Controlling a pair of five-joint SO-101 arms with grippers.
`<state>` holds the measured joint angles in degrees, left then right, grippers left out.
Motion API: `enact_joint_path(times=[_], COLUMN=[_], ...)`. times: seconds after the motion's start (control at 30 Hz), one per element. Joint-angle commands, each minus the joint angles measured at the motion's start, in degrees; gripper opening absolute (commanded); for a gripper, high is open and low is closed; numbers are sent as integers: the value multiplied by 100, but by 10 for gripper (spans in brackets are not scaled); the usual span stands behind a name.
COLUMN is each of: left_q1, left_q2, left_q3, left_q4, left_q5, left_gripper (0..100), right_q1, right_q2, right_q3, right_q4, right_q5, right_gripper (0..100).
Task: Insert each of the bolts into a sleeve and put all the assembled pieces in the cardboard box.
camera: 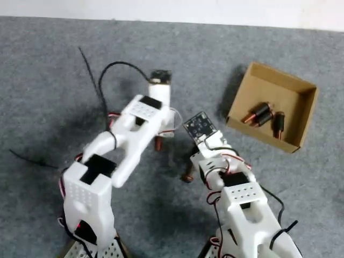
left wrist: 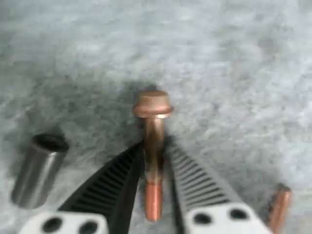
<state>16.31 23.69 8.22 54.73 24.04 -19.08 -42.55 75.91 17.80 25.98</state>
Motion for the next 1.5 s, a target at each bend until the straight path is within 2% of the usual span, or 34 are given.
enact_joint_path(times=[0.0,0.1,0.2,0.27,0.47,0.63,0.73,0.93,1.07,1.17,1.47], left_q1=[-92,-110,-180,-224,-251,-611,-673,-769,-1059,-1218,-1024], left_q2=[101,-233,-760,-1209,-2967,-4514,-5270,-6404,-6958,-7301,-7934], left_q3=[-286,-374,-22,426,2580,4391,5358,6668,7081,7257,7591], left_q4=[615,967,932,615,-1547,-3648,-4809,-6391,-6884,-6963,-6980], left_q5=[-35,-44,-53,-26,193,774,993,1398,2101,2576,2673], left_gripper=[1,4,4,3,3,4,4,4,4,4,4], right_q1=[66,66,75,75,-84,-479,-963,-1543,-1675,-1798,-2000], right_q2=[-136,-136,-180,-180,-180,-180,-180,-180,-136,-136,-127], right_q3=[-57,-57,-57,-66,-57,567,1174,1974,2097,2097,2202], right_q4=[-198,-198,-198,-198,-426,-1771,-2730,-4163,-4769,-4919,-4892], right_q5=[-26,-26,-26,-26,-26,9,527,897,897,897,905], right_gripper=[5,5,5,5,10,8,5,5,5,5,5])
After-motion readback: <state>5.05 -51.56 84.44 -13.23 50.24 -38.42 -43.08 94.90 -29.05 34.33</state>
